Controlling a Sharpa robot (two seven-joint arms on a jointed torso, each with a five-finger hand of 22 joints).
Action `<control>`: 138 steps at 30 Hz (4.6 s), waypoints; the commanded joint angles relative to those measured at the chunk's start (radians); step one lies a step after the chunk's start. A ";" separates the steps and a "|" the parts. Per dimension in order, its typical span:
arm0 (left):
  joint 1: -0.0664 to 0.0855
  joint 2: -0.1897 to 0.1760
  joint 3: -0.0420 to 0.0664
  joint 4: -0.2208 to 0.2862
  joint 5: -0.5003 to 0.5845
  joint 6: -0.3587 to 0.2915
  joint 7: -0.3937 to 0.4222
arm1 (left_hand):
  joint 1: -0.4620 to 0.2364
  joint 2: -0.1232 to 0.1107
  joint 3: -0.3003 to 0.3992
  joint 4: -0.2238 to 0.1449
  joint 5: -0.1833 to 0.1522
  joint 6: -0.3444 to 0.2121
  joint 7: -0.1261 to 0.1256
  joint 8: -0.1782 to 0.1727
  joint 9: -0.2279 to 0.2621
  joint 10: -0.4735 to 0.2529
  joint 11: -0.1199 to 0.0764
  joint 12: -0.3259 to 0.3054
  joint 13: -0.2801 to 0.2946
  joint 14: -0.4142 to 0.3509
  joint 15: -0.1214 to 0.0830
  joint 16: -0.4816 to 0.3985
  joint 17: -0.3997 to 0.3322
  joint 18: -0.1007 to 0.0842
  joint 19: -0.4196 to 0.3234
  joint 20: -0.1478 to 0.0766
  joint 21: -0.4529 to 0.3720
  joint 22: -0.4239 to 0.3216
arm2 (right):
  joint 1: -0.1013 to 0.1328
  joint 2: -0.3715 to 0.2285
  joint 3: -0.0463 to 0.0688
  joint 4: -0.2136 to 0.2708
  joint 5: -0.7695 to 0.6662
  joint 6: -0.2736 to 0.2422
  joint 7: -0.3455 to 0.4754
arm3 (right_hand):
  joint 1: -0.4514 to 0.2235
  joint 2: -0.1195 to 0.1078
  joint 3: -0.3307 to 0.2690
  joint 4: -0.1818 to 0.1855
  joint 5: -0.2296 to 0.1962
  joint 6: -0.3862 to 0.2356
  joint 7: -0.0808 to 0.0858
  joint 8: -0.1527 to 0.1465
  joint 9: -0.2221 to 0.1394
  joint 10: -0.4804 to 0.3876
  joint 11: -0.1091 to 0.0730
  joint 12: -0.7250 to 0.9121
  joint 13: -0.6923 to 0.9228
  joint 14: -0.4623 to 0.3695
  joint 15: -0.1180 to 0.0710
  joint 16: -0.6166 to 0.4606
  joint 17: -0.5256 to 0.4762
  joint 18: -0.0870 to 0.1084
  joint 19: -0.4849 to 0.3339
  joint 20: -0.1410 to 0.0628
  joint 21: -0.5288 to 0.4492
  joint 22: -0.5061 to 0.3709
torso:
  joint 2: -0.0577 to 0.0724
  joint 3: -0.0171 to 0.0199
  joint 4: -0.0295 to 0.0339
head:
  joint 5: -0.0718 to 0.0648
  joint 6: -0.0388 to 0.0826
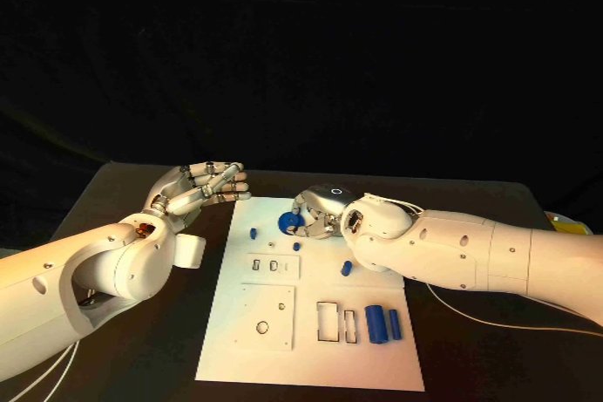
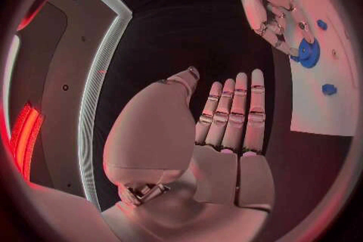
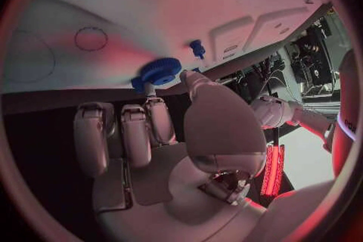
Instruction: Assemble the parts on the task board
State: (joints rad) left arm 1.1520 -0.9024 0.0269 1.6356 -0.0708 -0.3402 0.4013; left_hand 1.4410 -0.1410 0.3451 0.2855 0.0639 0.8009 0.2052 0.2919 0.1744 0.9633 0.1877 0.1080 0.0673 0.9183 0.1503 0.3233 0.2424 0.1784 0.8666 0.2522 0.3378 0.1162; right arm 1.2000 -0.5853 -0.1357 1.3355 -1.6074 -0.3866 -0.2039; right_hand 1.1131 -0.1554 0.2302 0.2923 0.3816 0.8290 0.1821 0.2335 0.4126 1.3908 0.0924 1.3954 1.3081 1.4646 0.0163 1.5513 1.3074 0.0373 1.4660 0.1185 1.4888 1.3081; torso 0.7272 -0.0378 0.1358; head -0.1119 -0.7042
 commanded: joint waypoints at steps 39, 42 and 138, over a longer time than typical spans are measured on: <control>0.001 -0.004 0.001 -0.010 -0.001 0.018 0.002 | -0.002 -0.004 0.006 0.000 -0.004 -0.010 0.039 -0.008 -0.002 0.001 0.006 -0.006 0.000 -0.010 0.000 -0.006 0.002 0.005 -0.004 0.004 -0.004 -0.002 | 0.019 -0.445 0.006 0.127 0.435 -0.022 0.374 | 0.248 -0.062 0.080 -0.104 -0.166 0.026 -0.045 -0.043 0.023 0.037 -0.035 0.035 0.091 0.096 -0.025 0.008 0.216 -0.011 0.037 -0.016 0.003 0.187 | -0.006 0.0183 -0.0333 | -0.040 0.018; 0.001 -0.004 0.001 -0.010 -0.001 0.019 0.002 | -0.002 -0.004 0.006 0.000 -0.004 -0.010 0.039 -0.008 -0.002 0.001 0.006 -0.006 0.000 -0.010 0.000 -0.006 0.002 0.005 -0.004 0.004 -0.004 -0.002 | 0.007 -0.458 0.006 0.111 0.433 -0.011 0.377 | 0.246 -0.065 0.074 -0.103 -0.166 0.015 -0.038 -0.052 0.022 0.035 -0.030 0.033 0.089 0.096 -0.023 0.008 0.216 -0.011 0.036 -0.017 0.002 0.186 | -0.006 0.0191 -0.0323 | -0.043 0.016; 0.000 -0.010 0.000 -0.027 0.000 0.024 -0.009 | -0.001 -0.005 0.007 -0.001 -0.004 -0.009 0.038 -0.009 -0.002 0.003 0.006 -0.010 0.000 -0.009 0.000 -0.007 0.005 0.005 -0.004 0.004 -0.004 -0.004 | -0.034 -0.364 0.009 0.248 0.363 -0.162 0.125 | 0.270 0.059 0.203 -0.129 -0.230 0.173 -0.067 0.012 0.079 0.073 -0.055 0.060 0.123 0.099 -0.044 0.012 0.231 -0.018 0.056 -0.037 0.021 0.211 | -0.016 0.0099 -0.0325 | -0.013 -0.006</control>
State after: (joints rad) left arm 1.1515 -0.9143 0.0260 1.6083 -0.0708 -0.3341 0.3887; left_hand 1.4410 -0.1410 0.3451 0.2855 0.0640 0.8009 0.2052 0.2869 0.1739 0.9633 0.1877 0.1006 0.0673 0.9146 0.1541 0.3193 0.2466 0.1783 0.8666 0.2522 0.3379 0.1128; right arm 1.1649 -0.9559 -0.1265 1.5712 -1.1878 -0.5498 0.0104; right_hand 1.3797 -0.1082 0.4299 0.1601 0.1559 0.9872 0.1304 0.2284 0.4621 1.4643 0.0403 1.4602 1.3076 1.4683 -0.0200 1.5587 1.3073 0.0376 1.4679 0.0875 1.5120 1.3074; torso 0.7133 -0.0266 0.1027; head -0.1272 -0.7083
